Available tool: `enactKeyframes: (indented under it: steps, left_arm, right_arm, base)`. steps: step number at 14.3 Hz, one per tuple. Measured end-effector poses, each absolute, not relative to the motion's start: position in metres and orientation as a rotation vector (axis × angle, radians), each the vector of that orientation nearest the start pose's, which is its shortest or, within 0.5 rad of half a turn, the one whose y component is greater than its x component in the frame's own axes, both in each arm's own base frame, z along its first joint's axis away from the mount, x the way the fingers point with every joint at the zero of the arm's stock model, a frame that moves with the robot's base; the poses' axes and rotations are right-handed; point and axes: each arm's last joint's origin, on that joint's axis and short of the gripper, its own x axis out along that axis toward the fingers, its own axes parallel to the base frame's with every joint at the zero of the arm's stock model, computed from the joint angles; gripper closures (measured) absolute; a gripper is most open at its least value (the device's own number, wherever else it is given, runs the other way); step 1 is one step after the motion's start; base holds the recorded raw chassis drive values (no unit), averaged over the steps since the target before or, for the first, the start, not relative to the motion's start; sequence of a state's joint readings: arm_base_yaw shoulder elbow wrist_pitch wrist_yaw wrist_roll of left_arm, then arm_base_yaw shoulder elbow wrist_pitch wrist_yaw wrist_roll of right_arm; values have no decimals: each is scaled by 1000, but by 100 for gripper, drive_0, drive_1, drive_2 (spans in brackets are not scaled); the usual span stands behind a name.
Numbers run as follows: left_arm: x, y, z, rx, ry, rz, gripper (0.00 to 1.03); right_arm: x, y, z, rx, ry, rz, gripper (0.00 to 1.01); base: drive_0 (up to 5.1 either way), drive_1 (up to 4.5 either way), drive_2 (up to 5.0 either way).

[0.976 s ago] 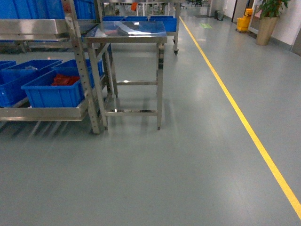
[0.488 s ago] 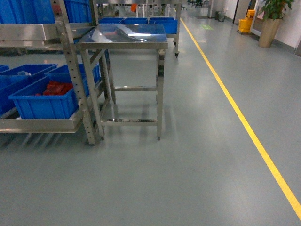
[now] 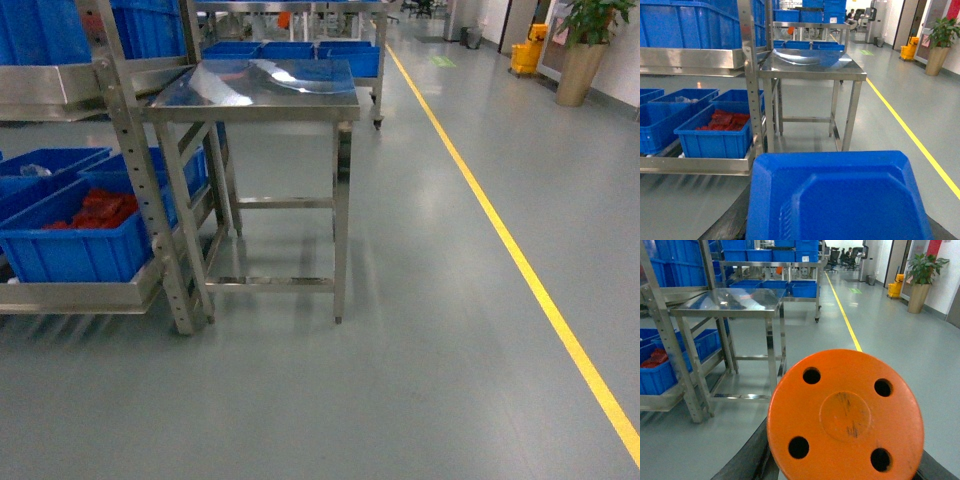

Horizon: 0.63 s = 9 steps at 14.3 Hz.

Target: Sort blue parts and orange caps into right shelf containers

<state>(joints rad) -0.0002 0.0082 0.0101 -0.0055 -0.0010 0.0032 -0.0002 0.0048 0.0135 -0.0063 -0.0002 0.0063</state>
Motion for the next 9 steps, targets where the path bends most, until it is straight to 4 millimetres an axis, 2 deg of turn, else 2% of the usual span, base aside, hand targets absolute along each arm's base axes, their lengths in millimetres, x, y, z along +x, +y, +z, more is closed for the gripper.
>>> enactKeyframes:
  steps: [9]
  left_arm:
    - [98,0,166,4,2,0,60]
  right_arm:
    - [97,0,167,7,-4,0,58]
  base:
    - [-6,427,-440]
